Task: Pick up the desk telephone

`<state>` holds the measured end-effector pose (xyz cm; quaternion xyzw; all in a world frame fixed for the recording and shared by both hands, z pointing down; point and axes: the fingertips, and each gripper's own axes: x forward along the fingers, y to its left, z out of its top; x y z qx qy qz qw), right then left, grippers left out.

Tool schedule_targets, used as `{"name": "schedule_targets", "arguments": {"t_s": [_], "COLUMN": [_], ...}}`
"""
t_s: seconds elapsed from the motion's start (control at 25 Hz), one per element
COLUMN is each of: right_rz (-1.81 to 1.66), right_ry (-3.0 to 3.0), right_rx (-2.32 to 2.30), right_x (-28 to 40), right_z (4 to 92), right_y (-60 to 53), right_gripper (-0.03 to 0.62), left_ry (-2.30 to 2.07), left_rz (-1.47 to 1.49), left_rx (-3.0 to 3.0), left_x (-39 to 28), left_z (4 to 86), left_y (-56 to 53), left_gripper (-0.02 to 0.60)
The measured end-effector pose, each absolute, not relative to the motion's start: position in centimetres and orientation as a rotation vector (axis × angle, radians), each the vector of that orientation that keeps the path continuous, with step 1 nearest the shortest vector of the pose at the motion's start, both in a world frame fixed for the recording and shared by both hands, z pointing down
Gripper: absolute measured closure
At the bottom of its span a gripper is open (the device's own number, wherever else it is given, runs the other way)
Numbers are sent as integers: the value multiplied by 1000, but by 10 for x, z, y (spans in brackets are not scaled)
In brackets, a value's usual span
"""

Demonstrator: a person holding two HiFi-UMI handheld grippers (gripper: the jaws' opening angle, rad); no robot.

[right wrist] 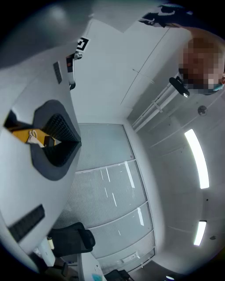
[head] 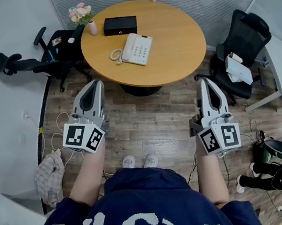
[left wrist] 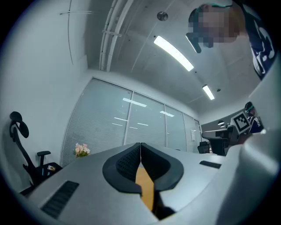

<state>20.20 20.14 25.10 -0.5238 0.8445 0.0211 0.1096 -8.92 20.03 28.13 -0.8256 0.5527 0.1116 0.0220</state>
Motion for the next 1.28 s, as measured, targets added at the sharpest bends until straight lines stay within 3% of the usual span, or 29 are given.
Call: {"name": "schedule_targets", "arguments": {"t_s": [0.56, 1.28], "right_rz": [-81, 9], "right_ry": [2495, 2436], "right_rx": [-1369, -1402], "right_x": [213, 146], "right_z": [265, 252], "right_y": [190, 52], "right_gripper": [568, 568], "left_ry": [1725, 1616], "left_rz": [287, 333], "left_rx": [-2537, -2579], "left_x": [-56, -114], "left_z": [287, 284], "left_y": [192, 30], "left_gripper": [565, 565]}}
